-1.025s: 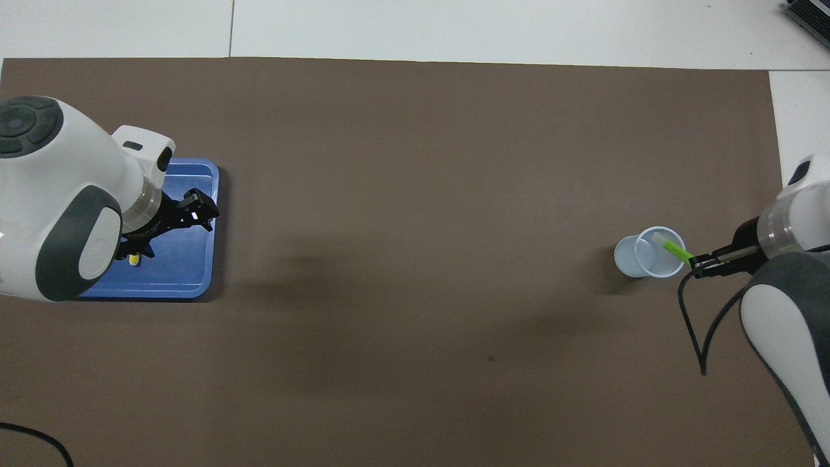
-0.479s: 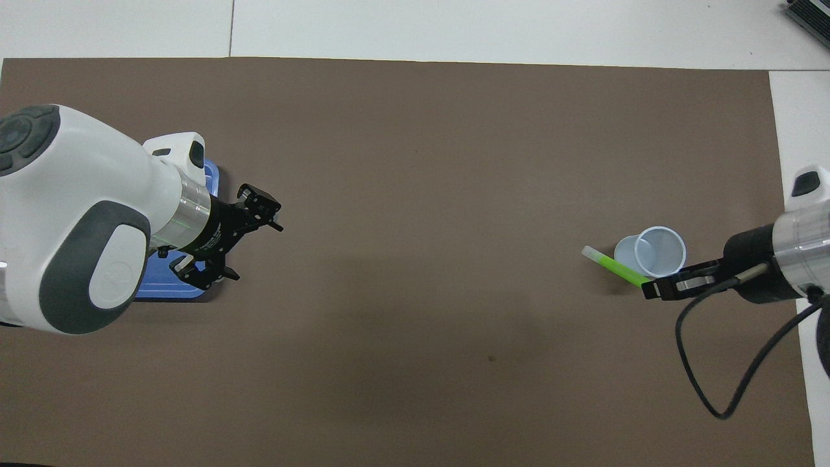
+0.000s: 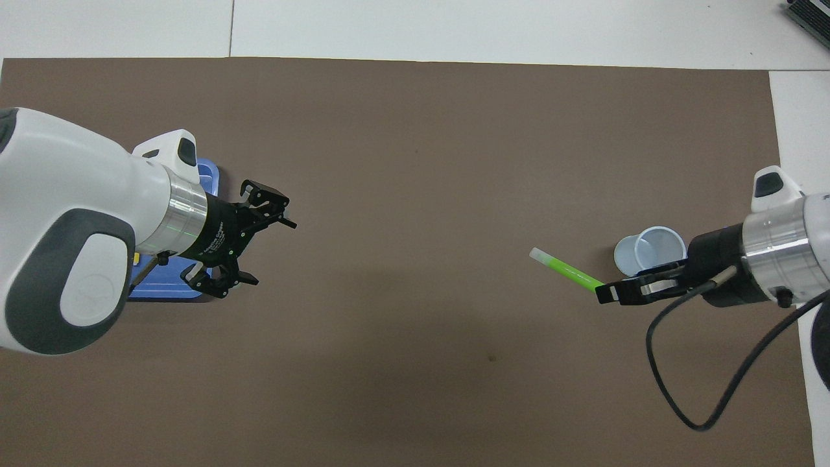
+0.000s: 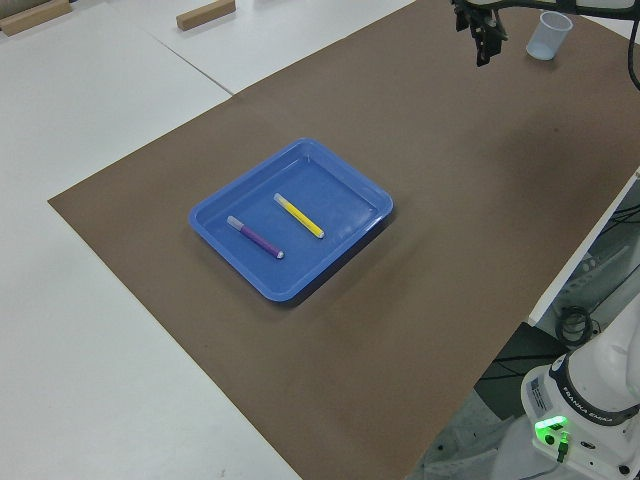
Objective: Right arm passes pens to left for tray arrangement
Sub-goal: 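Lift the green pen toward the left gripper while the left gripper approaches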
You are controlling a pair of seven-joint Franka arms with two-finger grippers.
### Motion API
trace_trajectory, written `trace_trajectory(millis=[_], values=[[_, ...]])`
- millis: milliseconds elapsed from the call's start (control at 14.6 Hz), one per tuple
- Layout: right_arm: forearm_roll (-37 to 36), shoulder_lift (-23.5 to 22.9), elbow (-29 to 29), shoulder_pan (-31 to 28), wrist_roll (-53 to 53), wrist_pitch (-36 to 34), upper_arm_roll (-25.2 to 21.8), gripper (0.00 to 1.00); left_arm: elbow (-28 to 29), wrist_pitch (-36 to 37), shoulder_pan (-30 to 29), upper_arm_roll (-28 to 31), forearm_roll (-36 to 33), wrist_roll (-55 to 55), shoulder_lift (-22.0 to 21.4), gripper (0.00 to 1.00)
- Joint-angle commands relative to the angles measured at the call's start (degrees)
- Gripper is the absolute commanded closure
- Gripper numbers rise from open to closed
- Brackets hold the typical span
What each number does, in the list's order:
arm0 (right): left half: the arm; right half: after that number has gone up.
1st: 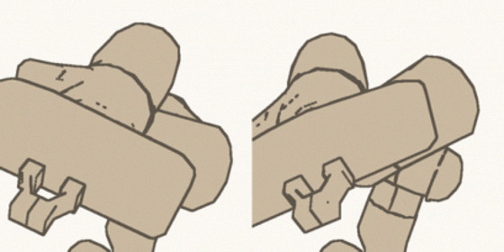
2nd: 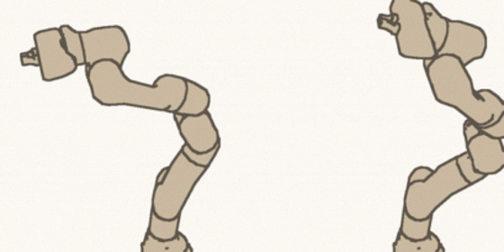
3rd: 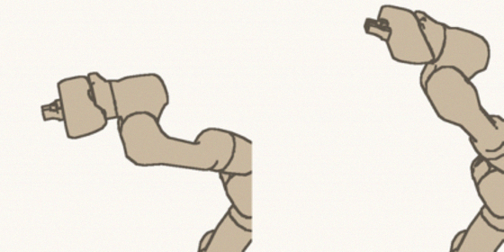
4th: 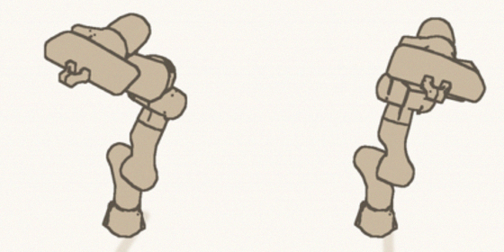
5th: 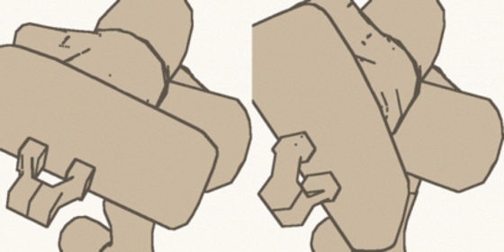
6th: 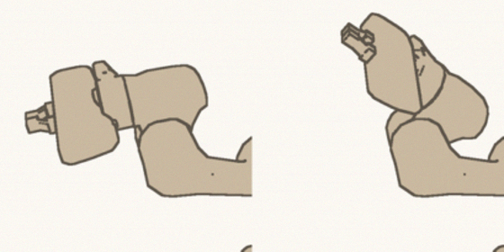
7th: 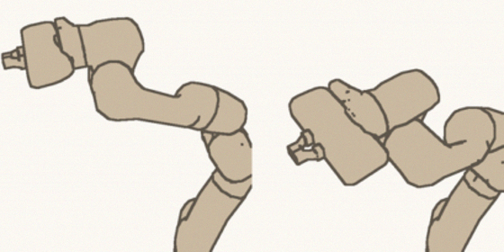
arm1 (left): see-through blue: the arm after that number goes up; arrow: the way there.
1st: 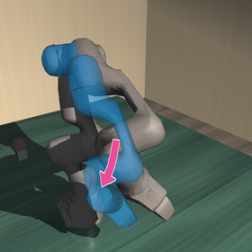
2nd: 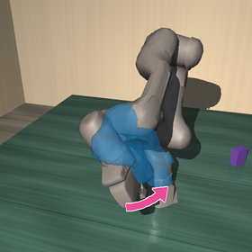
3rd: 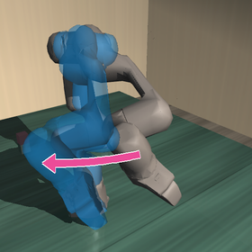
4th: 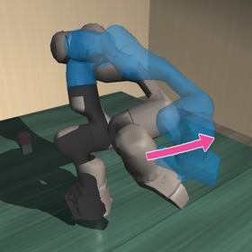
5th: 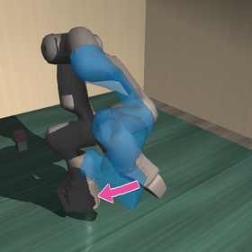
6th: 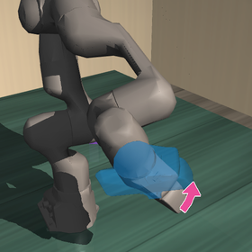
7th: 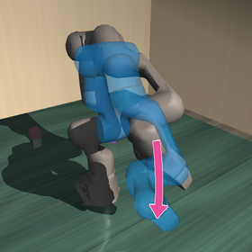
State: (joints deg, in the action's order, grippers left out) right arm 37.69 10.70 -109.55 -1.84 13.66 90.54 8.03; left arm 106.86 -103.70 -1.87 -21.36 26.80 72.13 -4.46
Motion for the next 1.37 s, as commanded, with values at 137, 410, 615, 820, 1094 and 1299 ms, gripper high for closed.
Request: trace_trajectory(millis=[137,410,615,820,1094,1299], values=[[9.8,1.6,-2.7,-0.6,5.7,-0.8,1.1,1.0,0.1,-5.8,0.8,-3.5,1.7,7.6,-0.7,0.0],[13.8,2.0,-3.2,-0.5,7.3,-0.5,1.2,1.0,-1.7,-9.6,1.3,-3.8,3.5,15.7,-0.8,0.0],[18.5,2.9,-5.9,-0.5,10.8,1.0,1.8,1.0,-1.1,-12.9,2.5,-4.5,3.3,24.0,-1.0,0.0],[21.4,2.9,-6.1,1.5,11.0,2.9,2.6,1.0,-1.0,-12.8,2.8,-4.5,3.3,23.9,-1.3,0.0],[22.2,3.0,-6.5,3.9,9.7,6.4,2.6,1.0,-1.0,-12.8,4.0,-4.5,3.2,23.7,-1.3,0.0],[22.2,3.1,-6.7,3.9,9.7,6.3,2.6,1.0,-1.4,-11.8,6.1,-4.5,3.0,24.1,-1.3,0.0]])
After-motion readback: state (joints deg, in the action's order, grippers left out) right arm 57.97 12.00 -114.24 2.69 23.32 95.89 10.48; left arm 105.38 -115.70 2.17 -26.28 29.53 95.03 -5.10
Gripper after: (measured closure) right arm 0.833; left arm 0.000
